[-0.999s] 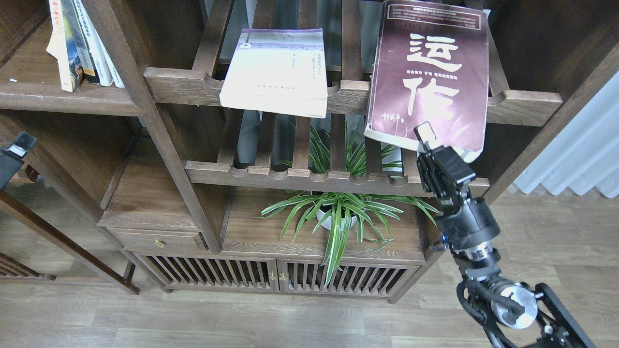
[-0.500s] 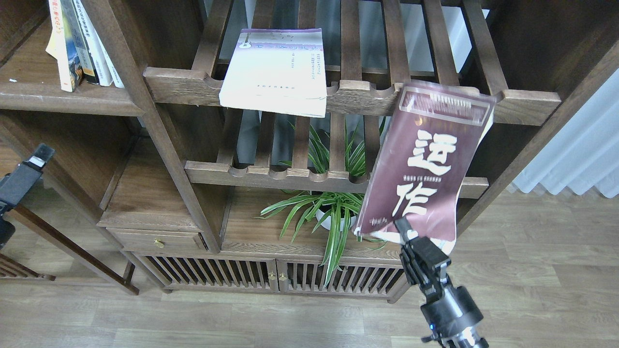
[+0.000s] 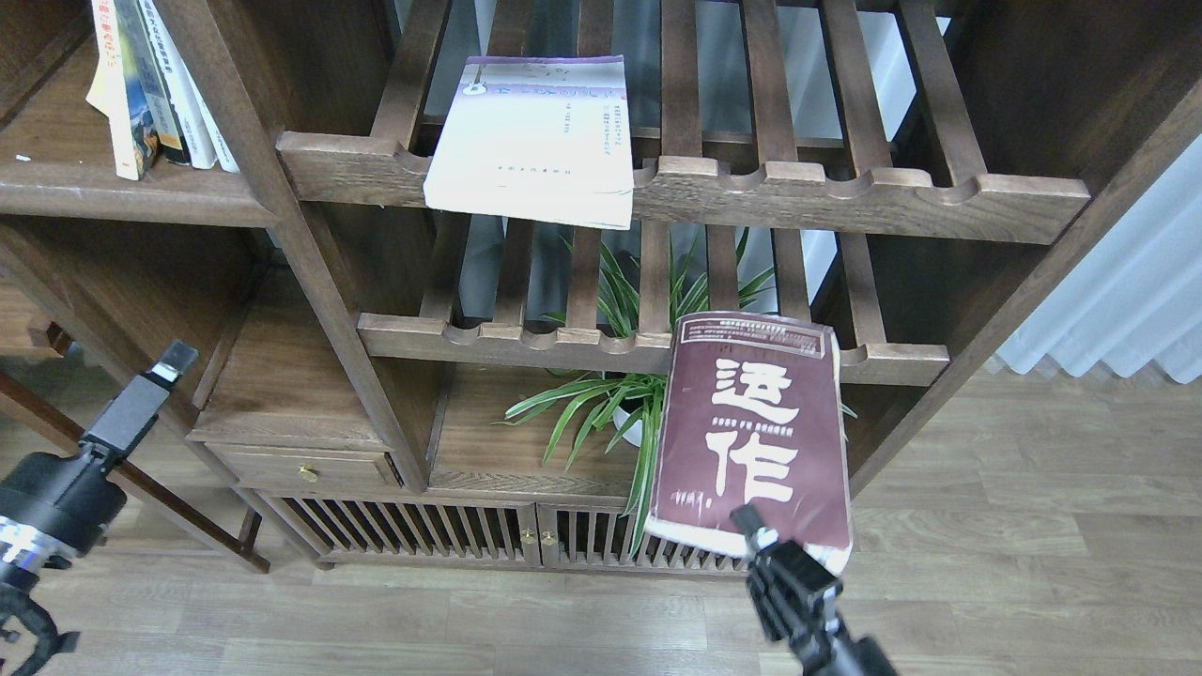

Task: Organize books on shelf
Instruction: 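Bring the left gripper to the maroon book and take it from the right gripper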

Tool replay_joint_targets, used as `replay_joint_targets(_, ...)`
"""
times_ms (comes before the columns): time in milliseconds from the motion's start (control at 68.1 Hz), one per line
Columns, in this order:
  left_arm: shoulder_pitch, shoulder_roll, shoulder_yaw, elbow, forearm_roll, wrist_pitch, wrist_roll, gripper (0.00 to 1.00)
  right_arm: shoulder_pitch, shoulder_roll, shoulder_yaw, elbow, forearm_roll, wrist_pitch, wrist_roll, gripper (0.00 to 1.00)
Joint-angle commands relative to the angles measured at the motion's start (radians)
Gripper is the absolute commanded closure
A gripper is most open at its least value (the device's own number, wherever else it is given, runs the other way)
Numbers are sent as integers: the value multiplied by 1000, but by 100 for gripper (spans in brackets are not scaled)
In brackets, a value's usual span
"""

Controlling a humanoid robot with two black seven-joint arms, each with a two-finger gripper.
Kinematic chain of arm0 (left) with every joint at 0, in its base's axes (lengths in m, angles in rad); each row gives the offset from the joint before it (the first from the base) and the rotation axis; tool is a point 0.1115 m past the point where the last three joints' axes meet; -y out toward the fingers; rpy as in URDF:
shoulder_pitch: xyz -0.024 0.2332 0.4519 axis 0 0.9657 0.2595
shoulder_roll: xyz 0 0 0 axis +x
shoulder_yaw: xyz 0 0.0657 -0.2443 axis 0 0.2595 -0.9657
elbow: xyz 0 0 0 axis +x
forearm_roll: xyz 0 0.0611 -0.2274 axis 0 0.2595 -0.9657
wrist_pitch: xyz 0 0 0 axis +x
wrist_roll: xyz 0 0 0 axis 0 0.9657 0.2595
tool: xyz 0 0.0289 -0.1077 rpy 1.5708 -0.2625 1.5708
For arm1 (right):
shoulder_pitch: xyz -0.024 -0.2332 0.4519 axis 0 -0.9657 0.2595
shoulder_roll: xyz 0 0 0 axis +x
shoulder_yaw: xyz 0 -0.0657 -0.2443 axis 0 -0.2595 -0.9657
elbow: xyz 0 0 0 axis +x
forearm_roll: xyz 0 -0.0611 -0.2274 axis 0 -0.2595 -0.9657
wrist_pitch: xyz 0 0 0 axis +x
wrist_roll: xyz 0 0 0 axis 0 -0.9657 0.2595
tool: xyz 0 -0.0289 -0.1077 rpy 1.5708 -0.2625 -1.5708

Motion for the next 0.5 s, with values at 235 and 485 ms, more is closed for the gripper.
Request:
replay_joint_targets(235, 16, -5, 264, 1, -171, 0, -9, 1, 64, 21, -112, -42, -19, 0, -35, 96)
replay_joint_targets(485, 16, -28, 390, 2, -248, 0, -10, 1, 104, 37, -187, -55, -21, 0, -54, 96)
